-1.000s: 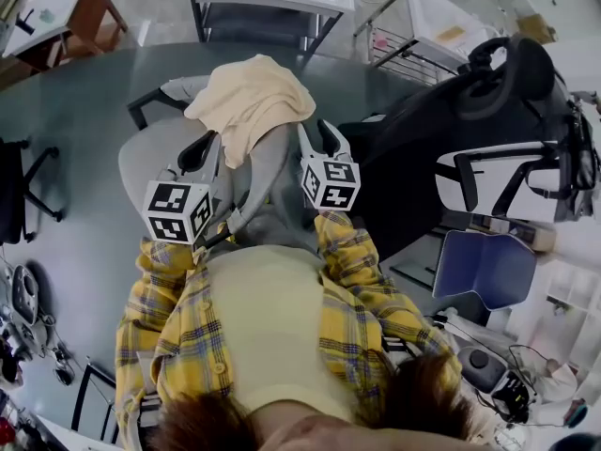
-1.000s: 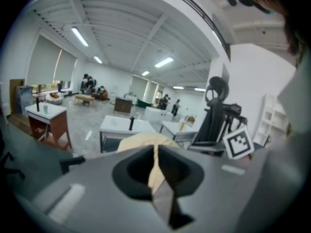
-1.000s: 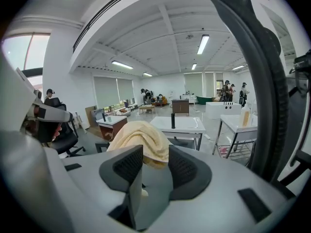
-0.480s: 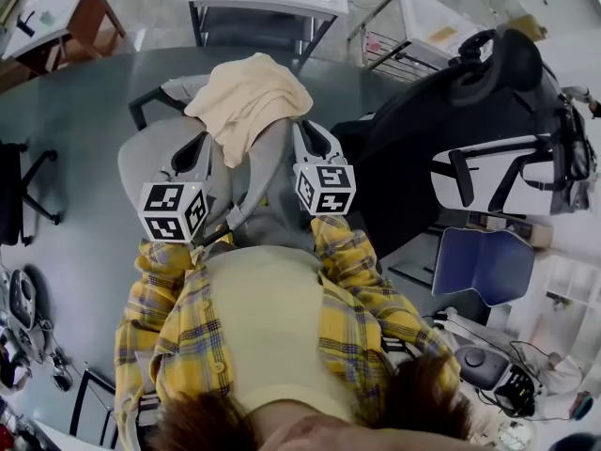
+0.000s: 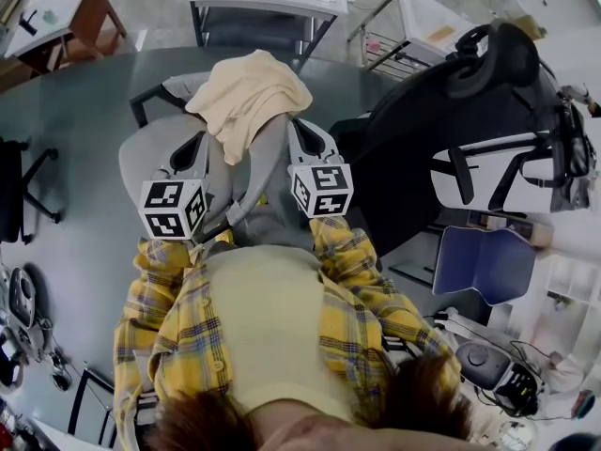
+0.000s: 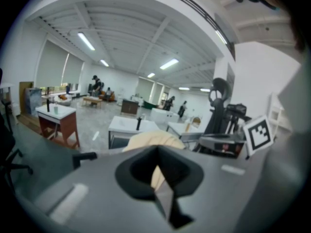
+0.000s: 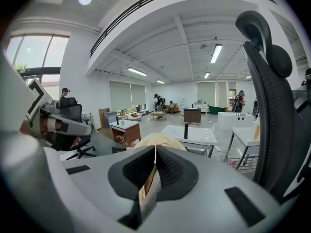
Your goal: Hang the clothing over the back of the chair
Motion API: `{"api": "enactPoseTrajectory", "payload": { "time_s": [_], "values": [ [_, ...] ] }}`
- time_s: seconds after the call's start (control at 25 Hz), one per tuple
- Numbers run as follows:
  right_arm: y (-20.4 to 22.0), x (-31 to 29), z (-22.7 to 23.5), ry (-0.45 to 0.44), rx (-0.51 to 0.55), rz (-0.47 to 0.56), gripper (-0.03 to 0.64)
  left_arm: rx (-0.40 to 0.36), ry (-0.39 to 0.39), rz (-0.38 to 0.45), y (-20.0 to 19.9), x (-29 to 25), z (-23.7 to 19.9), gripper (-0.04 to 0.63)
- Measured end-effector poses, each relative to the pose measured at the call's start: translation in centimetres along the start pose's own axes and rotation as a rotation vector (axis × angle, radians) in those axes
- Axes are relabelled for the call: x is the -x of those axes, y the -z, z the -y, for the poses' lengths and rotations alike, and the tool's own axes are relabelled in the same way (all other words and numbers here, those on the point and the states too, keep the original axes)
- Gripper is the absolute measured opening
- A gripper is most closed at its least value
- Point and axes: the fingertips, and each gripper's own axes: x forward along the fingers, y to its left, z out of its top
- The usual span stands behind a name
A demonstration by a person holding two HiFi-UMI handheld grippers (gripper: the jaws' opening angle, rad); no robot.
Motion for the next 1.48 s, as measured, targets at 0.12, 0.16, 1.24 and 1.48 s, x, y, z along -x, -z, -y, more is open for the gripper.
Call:
{"api": "enactPoseTrajectory", "payload": {
  "time_s": [0.12, 0.16, 1.24, 1.48],
  "values": [
    [-0.2, 0.3, -0.5, -0.016, 0.002, -0.001, 0.017, -0.004, -0.011, -0.011, 0.4, 0.1, -0.1, 0.005],
    [-0.2, 0.5, -0.7, -0.021, 0.001, -0.002, 0.015, -0.006, -0.014, -0.015, 0.5, 0.1, -0.1, 0.005],
    [-0.9, 0.7, -2.4, -0.074, -0.008, -0.008, 0.014, 0.015, -0.037, -0.009, 0.6, 0.4, -0.7, 0.005],
    [-0.9, 0.3, -2.4, -0.077, -0.006, -0.012, 0.014, 0.023, -0.041, -0.009, 0.6, 0.3, -0.9, 0.005]
  ]
}}
